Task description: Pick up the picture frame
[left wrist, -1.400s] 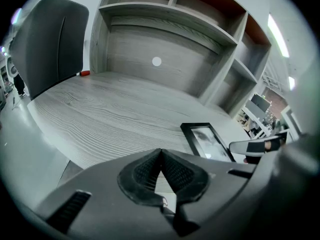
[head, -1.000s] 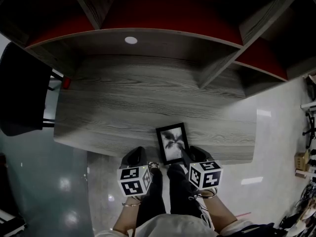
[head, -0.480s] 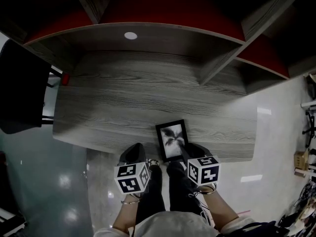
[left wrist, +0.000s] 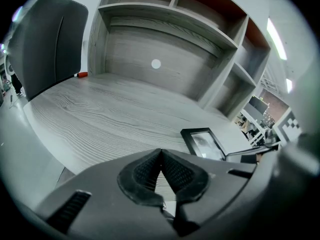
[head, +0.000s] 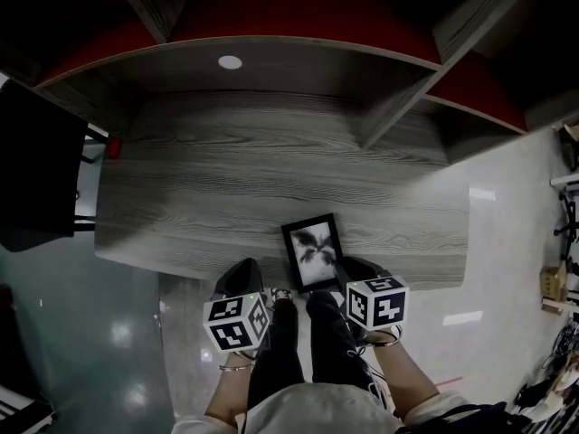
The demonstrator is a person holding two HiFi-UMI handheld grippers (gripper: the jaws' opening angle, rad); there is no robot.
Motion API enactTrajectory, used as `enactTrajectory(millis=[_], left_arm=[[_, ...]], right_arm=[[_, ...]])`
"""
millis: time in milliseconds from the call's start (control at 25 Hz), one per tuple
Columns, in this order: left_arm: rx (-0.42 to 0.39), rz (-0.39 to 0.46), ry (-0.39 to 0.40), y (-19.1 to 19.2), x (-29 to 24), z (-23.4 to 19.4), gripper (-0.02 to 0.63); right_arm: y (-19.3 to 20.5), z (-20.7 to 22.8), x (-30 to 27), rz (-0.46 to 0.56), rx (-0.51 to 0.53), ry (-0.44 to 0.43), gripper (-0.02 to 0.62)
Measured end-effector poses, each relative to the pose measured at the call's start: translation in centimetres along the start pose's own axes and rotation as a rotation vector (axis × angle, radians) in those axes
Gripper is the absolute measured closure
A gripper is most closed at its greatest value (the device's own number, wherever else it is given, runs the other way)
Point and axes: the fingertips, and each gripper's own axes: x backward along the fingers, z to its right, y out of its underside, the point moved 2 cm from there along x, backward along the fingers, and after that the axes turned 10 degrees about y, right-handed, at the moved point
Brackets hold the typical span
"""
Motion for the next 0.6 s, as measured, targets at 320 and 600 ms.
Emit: enactTrajectory(millis=[320,600], left_arm=[[0.02,0.005,0.025,0.0,-0.09,0.46,0.594],[0.019,0.002,0.026,0.14,0.21,0.57,0.594]], right_arm=[[-0.01,0.0,0.05,0.007,-0.005,0.001,0.509],[0.46,0.09,0.49,0.046,-0.057,-0.003,0.509]])
